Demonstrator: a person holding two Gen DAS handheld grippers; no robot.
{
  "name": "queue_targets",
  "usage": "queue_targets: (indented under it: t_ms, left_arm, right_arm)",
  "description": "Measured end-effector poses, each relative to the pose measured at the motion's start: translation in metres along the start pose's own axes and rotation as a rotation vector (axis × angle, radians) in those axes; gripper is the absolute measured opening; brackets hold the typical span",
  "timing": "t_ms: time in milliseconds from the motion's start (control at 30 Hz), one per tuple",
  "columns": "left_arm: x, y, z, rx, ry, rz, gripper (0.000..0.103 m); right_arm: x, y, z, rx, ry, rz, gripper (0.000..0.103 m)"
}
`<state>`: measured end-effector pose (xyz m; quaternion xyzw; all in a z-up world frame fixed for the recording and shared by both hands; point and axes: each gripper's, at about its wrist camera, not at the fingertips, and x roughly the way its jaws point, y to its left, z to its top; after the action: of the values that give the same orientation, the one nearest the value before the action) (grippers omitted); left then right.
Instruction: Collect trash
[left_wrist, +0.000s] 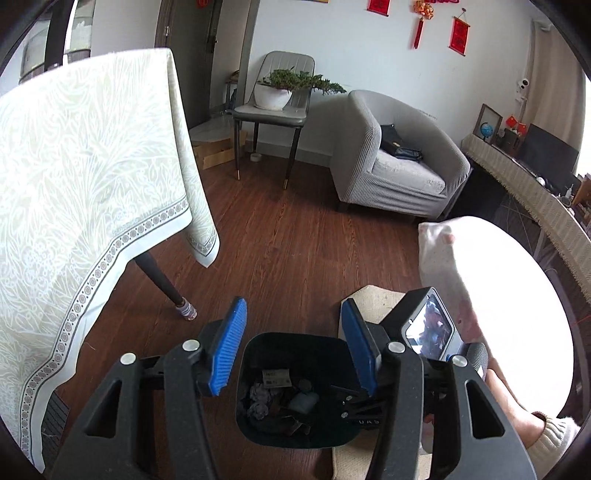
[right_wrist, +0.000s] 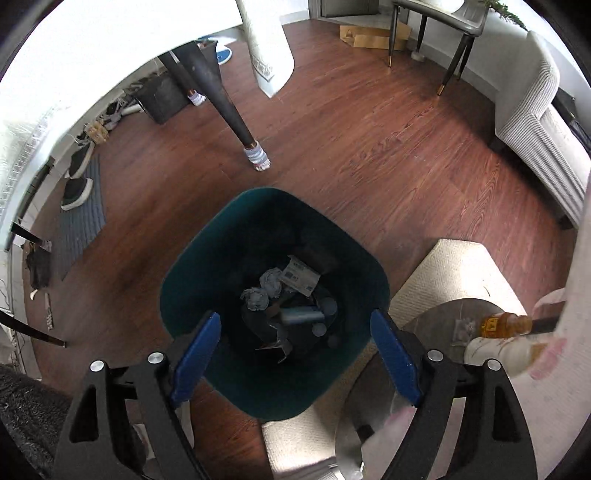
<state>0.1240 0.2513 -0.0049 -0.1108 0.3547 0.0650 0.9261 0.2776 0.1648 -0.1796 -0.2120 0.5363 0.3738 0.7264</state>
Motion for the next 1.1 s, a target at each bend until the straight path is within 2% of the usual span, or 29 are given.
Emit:
queue_targets:
  t_ms: [167,300,400,500,667,733,867,967,1100]
  left_arm:
    - [-0.016,-0.013,0.003,0.026,-0.029,0.025,0.058]
    - [-0.037,-0.022,0.005,0.028,-0.080,0.026,0.073]
    - [-0.047,-0.028,0.004,0.028,-0.111,0.030,0.082]
    - [-0.053,-0.036,0.003,0.041,-0.132,0.031,0.090]
    - [-0.061,-0.057,0.001,0.084,-0.154,0.024,0.095]
    - [-0.063,-0.066,-0.001,0.100,-0.160,0.026,0.096]
    - [-0.066,-0.083,-0.008,0.120,-0.154,0.053,0.097]
    - [-0.069,-0.088,-0.023,0.107,-0.182,0.038,0.099]
    - [-0.072,-0.093,-0.045,0.091,-0.181,0.005,0.100]
  right_arm:
    - [-0.049,0.004,-0.002,-0.016,-0.116,0.008,0.084]
    - [-0.103,0.006,-0.008,-0.023,-0.241,0.012,0.084]
    - [-0.145,0.003,-0.021,-0.003,-0.340,-0.015,0.084]
    - [-0.183,-0.008,-0.039,0.047,-0.437,-0.042,0.090]
    - [-0.229,-0.036,-0.079,0.128,-0.530,-0.130,0.094]
    - [-0.244,-0.048,-0.100,0.172,-0.553,-0.133,0.095]
    - [-0.276,-0.072,-0.149,0.276,-0.624,-0.200,0.099]
    - [-0.295,-0.088,-0.185,0.358,-0.646,-0.278,0.099]
    - [-0.319,-0.097,-0.236,0.384,-0.665,-0.351,0.099]
